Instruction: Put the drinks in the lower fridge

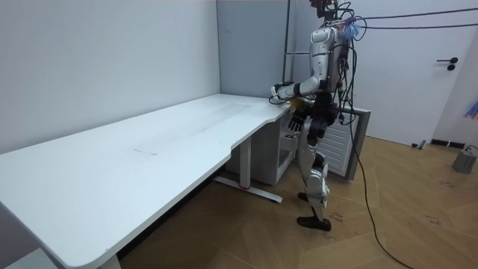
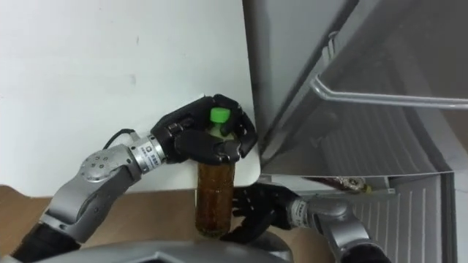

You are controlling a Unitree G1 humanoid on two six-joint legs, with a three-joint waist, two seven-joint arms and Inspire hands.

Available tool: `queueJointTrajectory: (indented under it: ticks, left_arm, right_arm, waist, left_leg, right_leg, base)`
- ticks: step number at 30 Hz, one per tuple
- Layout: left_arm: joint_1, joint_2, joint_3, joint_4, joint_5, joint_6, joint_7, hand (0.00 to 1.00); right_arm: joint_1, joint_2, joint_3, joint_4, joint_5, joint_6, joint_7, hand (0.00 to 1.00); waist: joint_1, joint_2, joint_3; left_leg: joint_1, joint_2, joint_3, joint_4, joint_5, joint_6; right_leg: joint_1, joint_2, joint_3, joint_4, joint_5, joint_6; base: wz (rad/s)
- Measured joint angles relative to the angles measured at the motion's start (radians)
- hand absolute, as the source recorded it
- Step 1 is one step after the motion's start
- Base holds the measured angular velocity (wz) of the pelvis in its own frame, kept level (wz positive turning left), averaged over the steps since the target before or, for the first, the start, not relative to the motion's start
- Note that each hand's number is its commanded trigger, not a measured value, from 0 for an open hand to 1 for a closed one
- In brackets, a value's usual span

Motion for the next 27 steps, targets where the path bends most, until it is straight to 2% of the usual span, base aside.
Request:
queueJointTrajectory:
  ticks: [5, 8, 12, 17, 22, 25, 27]
  left_arm:
    - [-0.035, 0.007, -0.076, 0.0, 0.085, 0.0, 0.005, 1.0]
    - [-0.05, 0.015, -0.116, 0.0, 0.103, -0.001, -0.003, 1.0]
    - [-0.072, 0.016, -0.169, 0.0, 0.114, -0.006, -0.007, 1.0]
    - [-0.096, 0.018, -0.205, 0.0, 0.115, -0.01, -0.009, 1.0]
    - [-0.1, 0.017, -0.215, 0.0, 0.139, -0.019, -0.005, 1.0]
    - [-0.1, 0.017, -0.224, 0.0, 0.192, -0.038, 0.011, 1.0]
    - [-0.103, 0.016, -0.238, 0.001, 0.278, -0.05, 0.037, 1.0]
  right_arm:
    - [-0.029, -0.014, 0.058, 0.008, 0.008, 0.0, 0.031, 0.0]
    - [-0.031, -0.039, 0.079, 0.008, 0.037, 0.0, 0.046, 0.0]
    - [-0.034, -0.043, 0.1, 0.009, 0.066, -0.001, 0.05, 0.0]
    - [-0.038, -0.065, 0.139, 0.009, 0.124, -0.002, 0.055, 0.0]
    - [-0.039, -0.066, 0.143, 0.012, 0.154, -0.001, 0.056, 0.0]
    - [-0.039, -0.064, 0.151, 0.017, 0.168, -0.001, 0.056, 0.0]
    - [-0.04, -0.064, 0.164, 0.017, 0.195, -0.002, 0.054, 0.0]
  waist:
    - [-0.01, 0.005, 0.0007]
    - [-0.012, 0.01, 0.0015]
    - [-0.017, 0.01, 0.0009]
    - [-0.016, 0.008, 0.0006]
    - [-0.015, 0.005, -0.0008]
    - [-0.02, -0.007, -0.0005]
    - [-0.025, -0.015, -0.0014]
  left_leg:
    - [-0.024, -0.001, 0.0, 0.019, -0.003, 0.005]
    - [-0.03, -0.001, -0.001, 0.034, -0.005, 0.008]
    - [-0.033, 0.001, -0.001, 0.041, -0.005, 0.008]
    - [-0.038, 0.001, 0.0, 0.049, -0.005, 0.008]
    - [-0.035, -0.002, 0.0, 0.043, -0.005, 0.008]
    - [-0.036, -0.004, -0.002, 0.045, -0.005, 0.008]
    - [-0.043, -0.007, -0.002, 0.046, -0.005, 0.009]
  right_leg:
    - [-0.026, -0.001, -0.008, 0.019, -0.002, -0.003]
    - [-0.027, -0.003, -0.01, 0.034, -0.007, -0.006]
    - [-0.029, -0.003, -0.012, 0.039, -0.006, -0.007]
    - [-0.043, -0.002, -0.01, 0.05, -0.007, -0.008]
    - [-0.044, -0.002, -0.011, 0.05, -0.009, -0.007]
    - [-0.043, -0.003, -0.014, 0.05, -0.009, -0.006]
    - [-0.046, -0.005, -0.017, 0.049, -0.009, -0.005]
  base:
    - [-0.04]
    - [0.0]
    - [0.0]
    - [-0.01]
    - [0.0]
    - [0.01]
    - [0.04]
